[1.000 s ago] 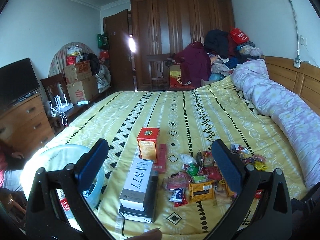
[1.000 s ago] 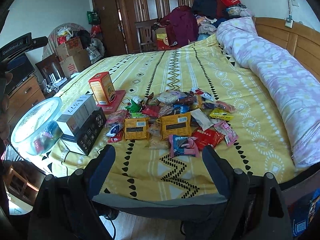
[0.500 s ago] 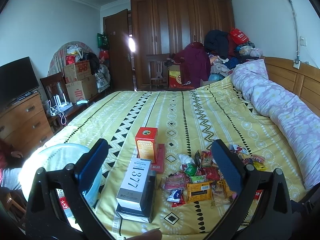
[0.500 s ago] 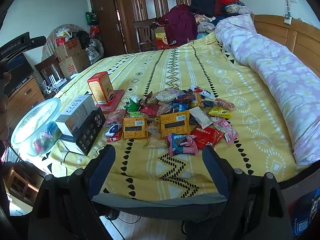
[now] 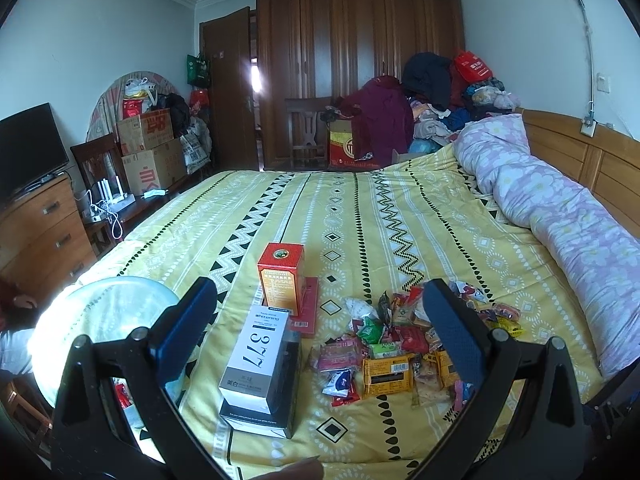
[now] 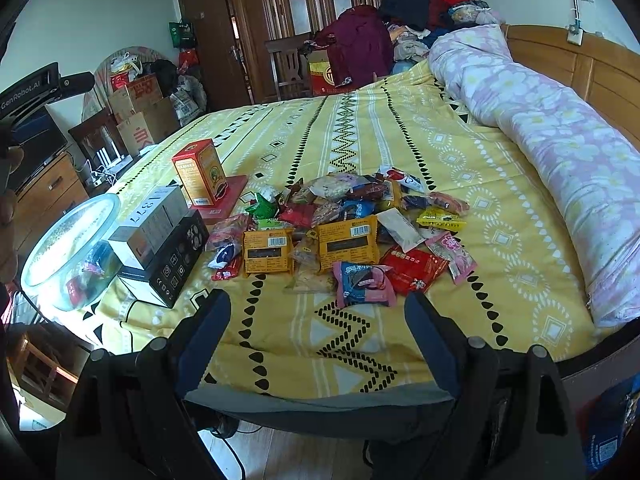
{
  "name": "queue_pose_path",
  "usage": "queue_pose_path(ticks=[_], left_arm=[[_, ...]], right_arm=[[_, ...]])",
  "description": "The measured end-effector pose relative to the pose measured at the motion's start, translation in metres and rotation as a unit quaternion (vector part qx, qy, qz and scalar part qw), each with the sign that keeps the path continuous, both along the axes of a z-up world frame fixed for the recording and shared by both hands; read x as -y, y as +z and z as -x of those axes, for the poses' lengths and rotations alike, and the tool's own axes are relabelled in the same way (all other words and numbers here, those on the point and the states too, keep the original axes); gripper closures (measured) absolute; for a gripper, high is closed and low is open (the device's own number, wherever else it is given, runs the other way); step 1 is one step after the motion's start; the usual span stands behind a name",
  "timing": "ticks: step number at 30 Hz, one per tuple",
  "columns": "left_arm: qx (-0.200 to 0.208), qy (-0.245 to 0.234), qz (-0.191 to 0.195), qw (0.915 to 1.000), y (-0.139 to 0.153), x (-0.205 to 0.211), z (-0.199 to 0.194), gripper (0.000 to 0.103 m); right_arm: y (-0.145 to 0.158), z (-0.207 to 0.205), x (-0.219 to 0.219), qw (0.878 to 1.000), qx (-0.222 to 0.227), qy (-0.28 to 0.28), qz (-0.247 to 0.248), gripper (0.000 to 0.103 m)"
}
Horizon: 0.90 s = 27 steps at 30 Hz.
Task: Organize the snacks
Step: 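Grasp the orange biscuit pack with the left tool while the right tool grasps another orange pack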
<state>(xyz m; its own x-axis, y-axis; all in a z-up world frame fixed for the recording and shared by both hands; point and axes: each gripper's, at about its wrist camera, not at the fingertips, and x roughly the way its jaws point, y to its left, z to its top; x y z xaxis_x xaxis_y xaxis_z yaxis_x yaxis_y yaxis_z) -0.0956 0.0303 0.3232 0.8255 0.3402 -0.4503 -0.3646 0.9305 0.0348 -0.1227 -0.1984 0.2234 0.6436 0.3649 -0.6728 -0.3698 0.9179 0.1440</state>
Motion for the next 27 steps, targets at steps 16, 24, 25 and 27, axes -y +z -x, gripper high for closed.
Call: queue_pose_path(ticks=[16,24,25,27], left_arm=[[-0.102,-0.114,0.082,0.9848,-0.075,0.009,-0.03,0.0],[-0.279,-0.155,0.168,0.9326,-0.225,0.027,-0.077,0.019],[-0.28,-0.147,0.178,0.9321,-0.233,0.024,-0.085,0.019],[-0.281,-0.123,0.189,0.933,-0.247,0.013,-0.106,0.018]], right_arm=[[-0.015,-0.007,0.017,1.0,-0.017,-0.017,-0.003,0.013],[-0.047,-0.023,0.041,0.997,-0.059,-0.043,0.005,0.013],[-0.05,-0.025,0.043,0.997,-0.063,-0.045,0.005,0.013],[-0.058,-0.031,0.047,0.996,-0.072,-0.05,0.005,0.013]])
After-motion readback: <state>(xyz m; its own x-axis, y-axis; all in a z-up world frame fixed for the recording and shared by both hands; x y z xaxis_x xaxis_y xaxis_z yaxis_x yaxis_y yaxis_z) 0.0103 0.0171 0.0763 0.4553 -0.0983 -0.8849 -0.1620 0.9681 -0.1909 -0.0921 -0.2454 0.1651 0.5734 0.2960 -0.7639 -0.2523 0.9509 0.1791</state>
